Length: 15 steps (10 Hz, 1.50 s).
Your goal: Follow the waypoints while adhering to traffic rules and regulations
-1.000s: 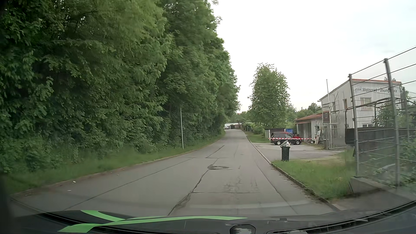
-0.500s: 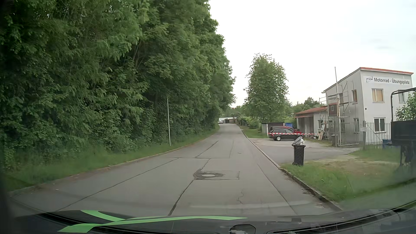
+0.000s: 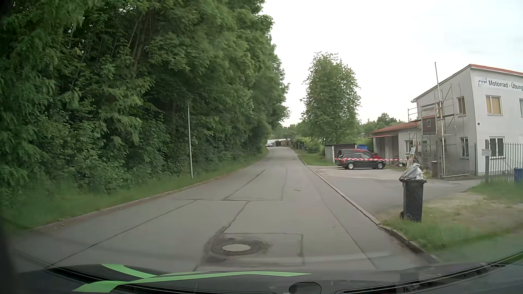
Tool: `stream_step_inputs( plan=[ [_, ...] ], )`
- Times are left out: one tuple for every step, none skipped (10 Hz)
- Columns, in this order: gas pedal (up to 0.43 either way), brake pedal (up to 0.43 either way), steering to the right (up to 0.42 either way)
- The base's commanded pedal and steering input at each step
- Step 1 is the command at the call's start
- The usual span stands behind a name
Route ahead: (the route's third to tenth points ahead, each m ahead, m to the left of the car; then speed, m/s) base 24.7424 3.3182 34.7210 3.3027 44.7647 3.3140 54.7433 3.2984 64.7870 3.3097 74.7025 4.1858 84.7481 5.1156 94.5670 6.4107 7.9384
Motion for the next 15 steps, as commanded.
stream_step_inputs(
  plan=[
    [0.067, 0.0, 0.018],
    [0.067, 0.0, 0.014],
    [0.067, 0.0, 0.014],
    [0.067, 0.0, 0.013],
    [0.059, 0.0, 0.013],
    [0.059, 0.0, 0.01],
    [0.059, 0.0, 0.006],
    [0.059, 0.0, 0.002],
    [0.059, 0.0, 0.004],
    [0.059, 0.0, 0.005],
    [0.059, 0.0, 0.004],
    [0.047, 0.0, 0.004],
    [0.047, 0.0, 0.004],
    [0.039, 0.0, 0.003],
    [0.028, 0.0, 0.003]
  ],
)
